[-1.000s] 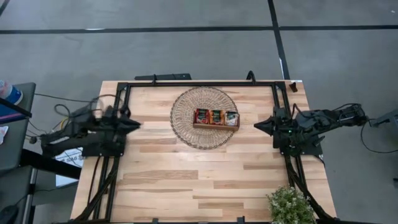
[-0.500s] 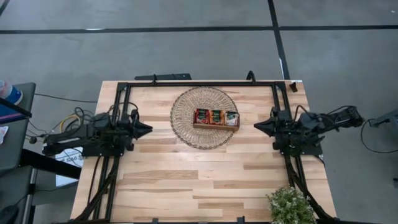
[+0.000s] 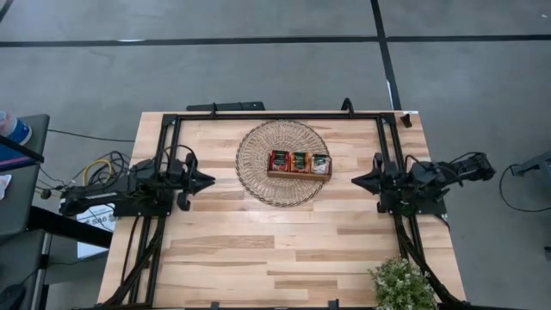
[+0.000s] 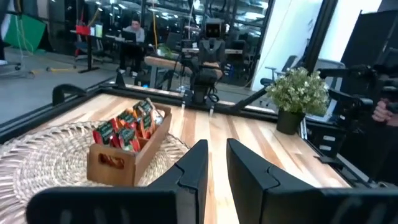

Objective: Pick & Place Tea
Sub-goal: Return to Home Position

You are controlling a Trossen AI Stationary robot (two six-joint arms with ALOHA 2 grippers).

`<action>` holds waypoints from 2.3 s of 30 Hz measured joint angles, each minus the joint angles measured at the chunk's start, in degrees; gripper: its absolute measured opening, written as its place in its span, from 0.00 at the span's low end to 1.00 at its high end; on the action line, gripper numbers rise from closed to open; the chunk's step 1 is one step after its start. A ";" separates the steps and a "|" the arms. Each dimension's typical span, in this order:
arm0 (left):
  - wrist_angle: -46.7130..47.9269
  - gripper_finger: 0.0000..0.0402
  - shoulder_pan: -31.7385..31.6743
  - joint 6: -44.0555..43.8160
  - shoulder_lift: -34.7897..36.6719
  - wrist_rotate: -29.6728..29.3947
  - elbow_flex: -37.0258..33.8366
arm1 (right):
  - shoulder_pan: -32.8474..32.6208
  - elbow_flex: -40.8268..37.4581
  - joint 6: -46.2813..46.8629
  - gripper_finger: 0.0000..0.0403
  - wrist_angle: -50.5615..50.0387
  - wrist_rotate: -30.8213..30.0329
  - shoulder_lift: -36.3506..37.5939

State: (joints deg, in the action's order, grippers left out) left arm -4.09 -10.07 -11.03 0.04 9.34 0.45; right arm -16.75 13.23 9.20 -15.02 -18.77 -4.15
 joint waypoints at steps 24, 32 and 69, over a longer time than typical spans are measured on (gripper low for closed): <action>-1.65 0.13 0.02 1.35 -0.03 0.22 -0.27 | 0.00 -9.51 -8.17 0.00 7.78 2.38 3.93; -0.32 0.13 0.01 -3.62 -0.03 -2.64 -0.31 | 0.00 -9.51 -5.22 0.00 7.73 2.34 3.77; 1.30 0.13 0.01 -6.34 -0.03 -2.58 -0.31 | 0.00 -9.57 -4.64 0.00 7.75 2.21 3.79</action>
State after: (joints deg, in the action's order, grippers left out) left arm -2.79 -10.05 -17.37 0.01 6.76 0.14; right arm -16.75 3.66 4.56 -7.27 -16.56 -0.36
